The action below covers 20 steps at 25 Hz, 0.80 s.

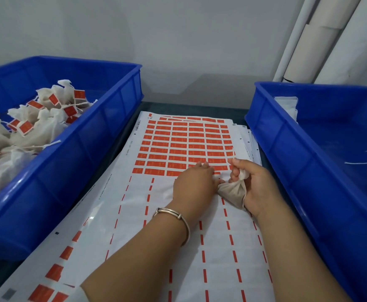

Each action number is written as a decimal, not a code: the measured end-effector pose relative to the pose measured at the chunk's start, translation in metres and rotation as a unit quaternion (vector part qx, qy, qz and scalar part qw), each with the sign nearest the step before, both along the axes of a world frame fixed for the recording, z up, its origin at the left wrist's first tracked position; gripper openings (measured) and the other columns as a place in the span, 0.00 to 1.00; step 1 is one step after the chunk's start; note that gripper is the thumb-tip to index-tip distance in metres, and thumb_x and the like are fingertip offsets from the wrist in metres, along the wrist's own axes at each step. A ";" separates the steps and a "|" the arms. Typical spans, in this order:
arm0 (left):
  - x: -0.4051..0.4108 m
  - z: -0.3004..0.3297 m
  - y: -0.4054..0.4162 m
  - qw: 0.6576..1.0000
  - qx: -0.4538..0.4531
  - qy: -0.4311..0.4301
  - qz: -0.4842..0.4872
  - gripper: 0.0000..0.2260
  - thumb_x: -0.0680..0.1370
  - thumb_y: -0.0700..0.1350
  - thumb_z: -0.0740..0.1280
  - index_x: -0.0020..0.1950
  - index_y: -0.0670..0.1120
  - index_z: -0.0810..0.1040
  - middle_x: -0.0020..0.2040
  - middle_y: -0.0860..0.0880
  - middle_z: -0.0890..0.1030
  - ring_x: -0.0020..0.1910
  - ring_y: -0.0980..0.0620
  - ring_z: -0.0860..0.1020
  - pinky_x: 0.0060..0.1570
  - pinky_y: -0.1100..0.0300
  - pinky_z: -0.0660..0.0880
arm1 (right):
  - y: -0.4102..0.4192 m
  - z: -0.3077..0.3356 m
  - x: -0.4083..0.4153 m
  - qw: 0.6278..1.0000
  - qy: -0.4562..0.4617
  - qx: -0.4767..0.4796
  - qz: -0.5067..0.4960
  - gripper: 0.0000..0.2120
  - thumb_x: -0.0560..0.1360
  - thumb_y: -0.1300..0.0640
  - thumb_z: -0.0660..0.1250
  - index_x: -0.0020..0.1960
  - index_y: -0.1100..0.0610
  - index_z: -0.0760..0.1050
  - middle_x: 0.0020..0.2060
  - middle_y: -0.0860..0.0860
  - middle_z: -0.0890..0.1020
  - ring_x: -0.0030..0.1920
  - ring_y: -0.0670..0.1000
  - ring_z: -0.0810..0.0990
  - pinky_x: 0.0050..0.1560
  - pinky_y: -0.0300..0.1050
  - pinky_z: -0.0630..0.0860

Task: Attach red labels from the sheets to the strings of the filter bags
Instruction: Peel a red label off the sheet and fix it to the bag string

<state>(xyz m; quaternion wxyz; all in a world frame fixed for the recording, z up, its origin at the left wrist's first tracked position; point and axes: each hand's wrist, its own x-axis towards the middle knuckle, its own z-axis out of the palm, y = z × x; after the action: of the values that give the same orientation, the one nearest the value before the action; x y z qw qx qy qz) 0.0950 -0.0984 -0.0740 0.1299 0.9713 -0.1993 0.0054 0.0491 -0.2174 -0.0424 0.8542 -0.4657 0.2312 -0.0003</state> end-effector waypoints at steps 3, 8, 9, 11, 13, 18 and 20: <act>0.000 0.002 -0.001 1.000 0.016 0.008 -0.006 0.16 0.79 0.53 0.60 0.64 0.49 0.73 0.62 0.49 0.76 0.56 0.48 0.76 0.51 0.54 0.73 | 0.001 0.003 -0.003 1.000 -0.010 0.009 0.010 0.09 0.74 0.61 0.69 0.54 0.59 0.79 0.46 0.55 0.86 0.33 0.50 0.84 0.31 0.41 0.78; -0.003 0.001 0.003 0.997 -0.071 -0.034 0.027 0.13 0.80 0.53 0.58 0.56 0.53 0.80 0.53 0.52 0.81 0.46 0.51 0.79 0.41 0.60 0.70 | 0.000 0.004 -0.003 1.000 -0.020 -0.001 0.019 0.10 0.74 0.62 0.68 0.55 0.60 0.79 0.47 0.55 0.85 0.34 0.50 0.85 0.30 0.41 0.78; -0.003 0.000 0.003 0.996 -0.078 -0.039 0.031 0.13 0.80 0.53 0.57 0.55 0.53 0.80 0.52 0.52 0.82 0.45 0.52 0.78 0.40 0.60 0.69 | 0.000 0.004 -0.003 1.000 -0.022 -0.006 0.019 0.10 0.74 0.62 0.68 0.55 0.59 0.79 0.47 0.55 0.85 0.34 0.50 0.85 0.31 0.41 0.78; -0.003 0.001 0.003 0.996 -0.070 -0.040 0.035 0.14 0.80 0.53 0.56 0.54 0.53 0.80 0.50 0.52 0.82 0.41 0.53 0.76 0.39 0.61 0.69 | -0.001 0.003 -0.002 0.999 -0.026 -0.005 0.020 0.09 0.74 0.62 0.68 0.55 0.60 0.79 0.48 0.56 0.85 0.37 0.51 0.85 0.32 0.41 0.79; -0.003 0.002 0.002 0.997 -0.060 -0.041 0.038 0.15 0.81 0.53 0.55 0.54 0.52 0.80 0.49 0.52 0.82 0.40 0.53 0.75 0.40 0.60 0.69 | -0.001 0.004 -0.002 0.999 -0.026 0.001 0.020 0.09 0.74 0.62 0.68 0.54 0.60 0.79 0.48 0.56 0.85 0.38 0.52 0.85 0.33 0.42 0.79; -0.003 0.006 0.001 0.997 -0.070 -0.003 0.020 0.13 0.80 0.53 0.58 0.52 0.50 0.80 0.47 0.50 0.81 0.42 0.51 0.78 0.49 0.55 0.76 | -0.001 0.001 0.000 0.999 -0.020 0.008 0.025 0.11 0.74 0.61 0.69 0.56 0.59 0.79 0.49 0.55 0.85 0.44 0.54 0.85 0.40 0.47 0.80; -0.002 0.008 0.002 0.997 -0.069 0.010 0.012 0.12 0.79 0.53 0.60 0.53 0.50 0.80 0.48 0.50 0.81 0.43 0.51 0.78 0.51 0.55 0.75 | -0.001 0.000 0.000 1.000 -0.017 0.005 0.023 0.11 0.74 0.60 0.69 0.56 0.59 0.79 0.49 0.55 0.85 0.45 0.54 0.85 0.40 0.47 0.80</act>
<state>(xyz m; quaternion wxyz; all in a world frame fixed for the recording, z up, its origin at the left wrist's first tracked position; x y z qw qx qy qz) 0.0934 -0.0965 -0.0660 0.1986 0.9622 -0.1858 0.0107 0.0489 -0.2180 -0.0419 0.8602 -0.4666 0.2057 0.0125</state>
